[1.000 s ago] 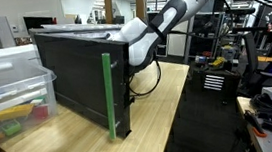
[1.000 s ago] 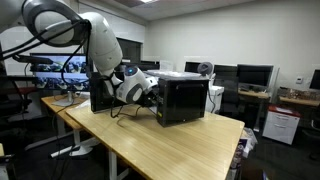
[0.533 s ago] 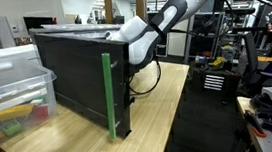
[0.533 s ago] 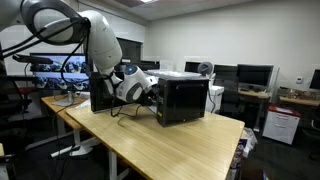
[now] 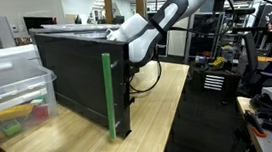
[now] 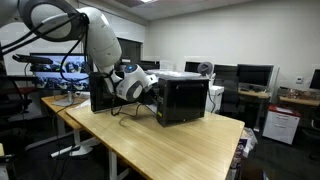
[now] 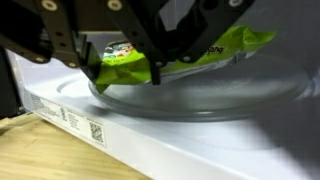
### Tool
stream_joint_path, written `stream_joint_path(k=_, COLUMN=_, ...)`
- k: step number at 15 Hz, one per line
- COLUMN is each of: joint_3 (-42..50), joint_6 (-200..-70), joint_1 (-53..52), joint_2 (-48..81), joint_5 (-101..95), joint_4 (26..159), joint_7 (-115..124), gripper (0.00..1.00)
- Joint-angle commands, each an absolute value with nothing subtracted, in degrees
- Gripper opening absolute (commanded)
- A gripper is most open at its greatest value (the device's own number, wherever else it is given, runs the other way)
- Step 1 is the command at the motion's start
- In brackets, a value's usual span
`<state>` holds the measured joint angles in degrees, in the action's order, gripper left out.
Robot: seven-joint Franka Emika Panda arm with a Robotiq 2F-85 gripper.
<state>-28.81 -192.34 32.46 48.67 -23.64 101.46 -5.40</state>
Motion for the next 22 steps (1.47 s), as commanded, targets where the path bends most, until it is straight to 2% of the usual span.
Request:
stream_joint_path(k=1, joint_3=-28.67, joint_6=-190.01, joint_1=32.91, joint_2=46.80, joint_5=-22.77, joint_4=101.12, joint_7=-4.60, gripper=0.19)
stream_joint_path(k=3, joint_3=-28.73, joint_6=-190.04, joint_1=32.96, joint_2=46.91, joint_5=-22.84, joint_4=101.05, joint_7=-4.66, gripper=0.05)
stream_joint_path(k=5, joint_3=-28.78, joint_6=-190.13, joint_1=33.02, joint_2=47.00, joint_5=-22.88, joint_4=101.01, joint_7=-4.69, gripper=0.00)
stream_joint_path(k=9, joint_3=-30.35, joint_6=-189.75, joint_1=34.39, joint_2=46.74, joint_5=-23.86, joint_4=102.10, joint_7=-5.12, gripper=0.00)
stream_joint_path(k=15, joint_3=-40.33, joint_6=-186.00, joint_1=42.10, joint_2=46.52, joint_5=-26.90, joint_4=106.83, joint_7=-6.20, gripper=0.00)
stream_joint_path(k=22, joint_3=-44.27, joint_6=-186.19, joint_1=46.20, joint_2=46.19, joint_5=-26.66, joint_4=109.72, joint_7=-5.87, gripper=0.00)
